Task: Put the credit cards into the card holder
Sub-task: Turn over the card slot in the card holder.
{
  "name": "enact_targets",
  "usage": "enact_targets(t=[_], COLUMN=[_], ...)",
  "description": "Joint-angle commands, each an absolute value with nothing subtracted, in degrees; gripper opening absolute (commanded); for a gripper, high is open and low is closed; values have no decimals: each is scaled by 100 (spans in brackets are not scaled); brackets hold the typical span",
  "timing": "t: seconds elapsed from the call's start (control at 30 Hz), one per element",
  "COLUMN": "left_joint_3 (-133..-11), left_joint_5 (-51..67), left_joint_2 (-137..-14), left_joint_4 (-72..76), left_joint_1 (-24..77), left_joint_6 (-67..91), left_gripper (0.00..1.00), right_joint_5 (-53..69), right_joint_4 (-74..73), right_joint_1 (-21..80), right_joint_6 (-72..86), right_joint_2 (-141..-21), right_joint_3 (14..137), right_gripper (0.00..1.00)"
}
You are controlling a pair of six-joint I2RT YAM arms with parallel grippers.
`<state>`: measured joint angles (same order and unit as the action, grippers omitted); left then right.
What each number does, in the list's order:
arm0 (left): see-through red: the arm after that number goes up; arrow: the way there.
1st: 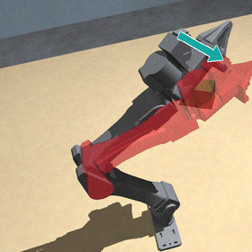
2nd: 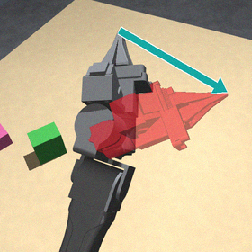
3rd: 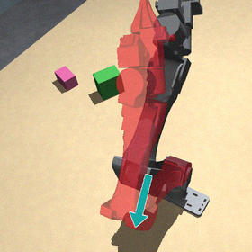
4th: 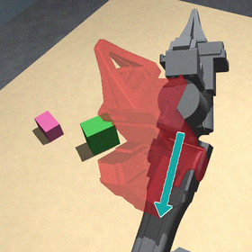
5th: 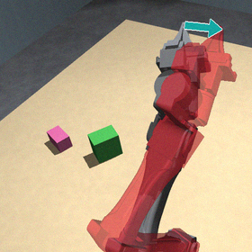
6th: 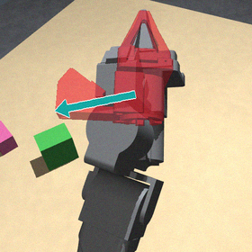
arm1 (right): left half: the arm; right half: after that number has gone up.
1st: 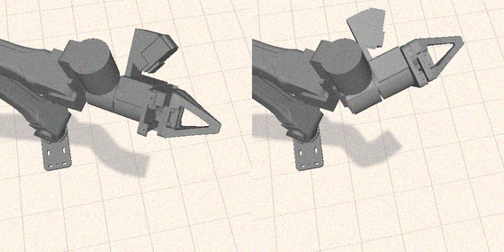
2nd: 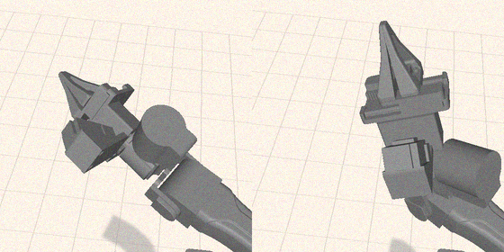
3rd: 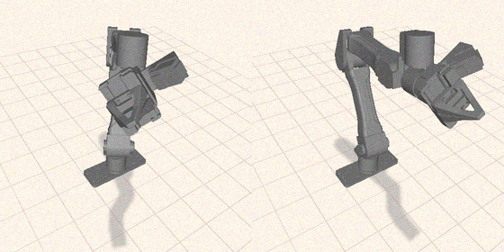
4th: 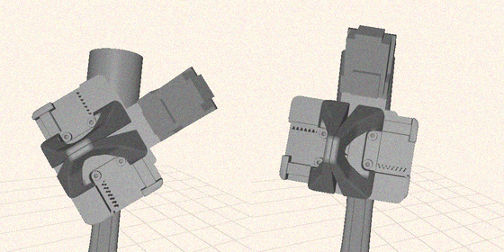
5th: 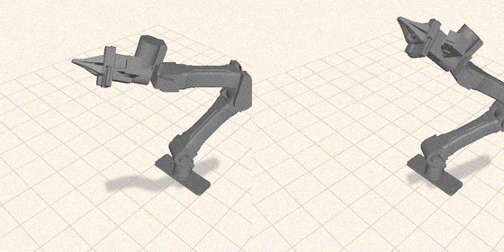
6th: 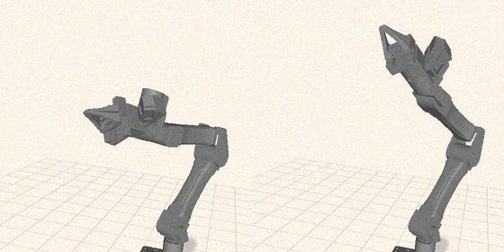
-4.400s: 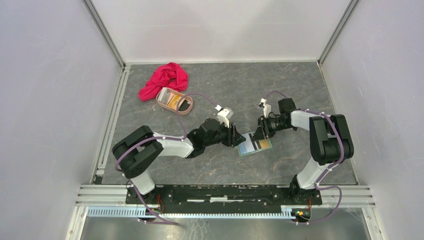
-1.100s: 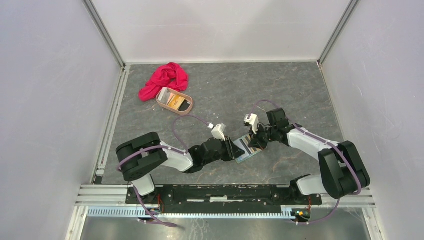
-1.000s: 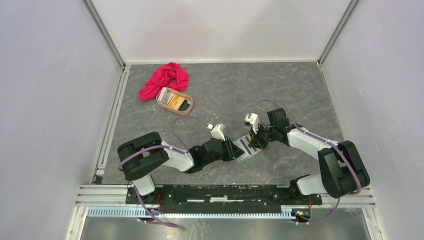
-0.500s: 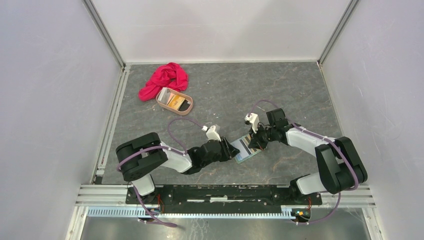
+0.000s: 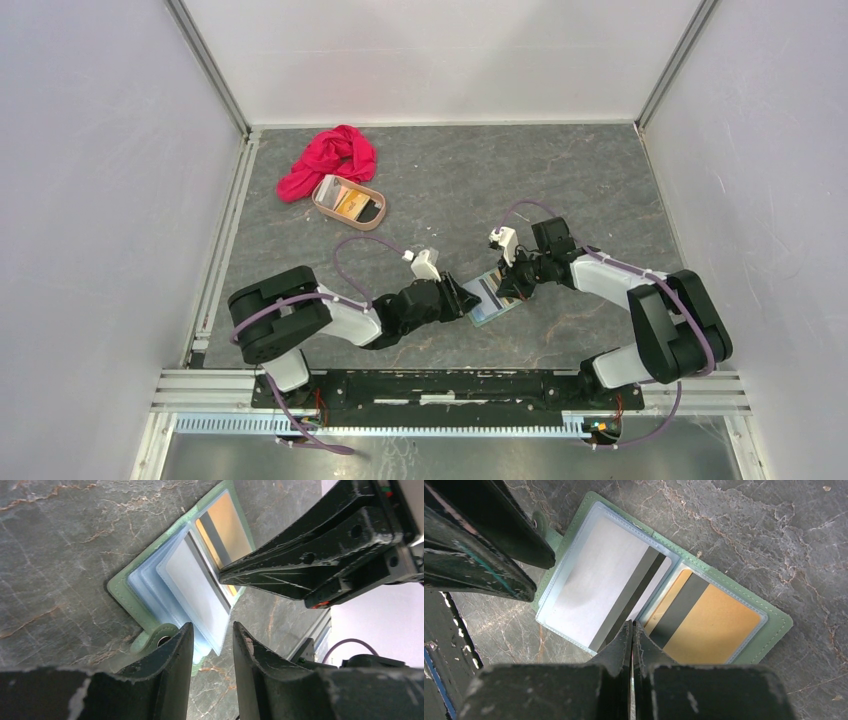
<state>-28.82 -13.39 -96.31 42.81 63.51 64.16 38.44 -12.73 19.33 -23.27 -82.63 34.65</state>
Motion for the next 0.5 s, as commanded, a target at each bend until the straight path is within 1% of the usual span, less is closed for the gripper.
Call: enact_targets(t=[0.0, 0.23, 0.47], left_joint_3=[-2823, -2795, -2973], left_joint_5=[-1451, -1489, -1538], left_joint_2=[-9387, -9432, -9475], left_joint_4=[4647, 4675, 4260], left_joint_1=[6387, 6381, 6381], left_joint_6=[6707, 6818, 6881], left_gripper=[42, 42, 42], right_joint_5=[3785, 3765, 3765], right_joint_4=[-1177, -1192, -1215], right_joint_1=[1913, 1909, 1911], right_joint_6=[-2285, -2285, -2294], right_joint_2=[-8354, -8385, -8426], right_joint_3=[3639, 3646, 3675], right_gripper=[0, 0, 0])
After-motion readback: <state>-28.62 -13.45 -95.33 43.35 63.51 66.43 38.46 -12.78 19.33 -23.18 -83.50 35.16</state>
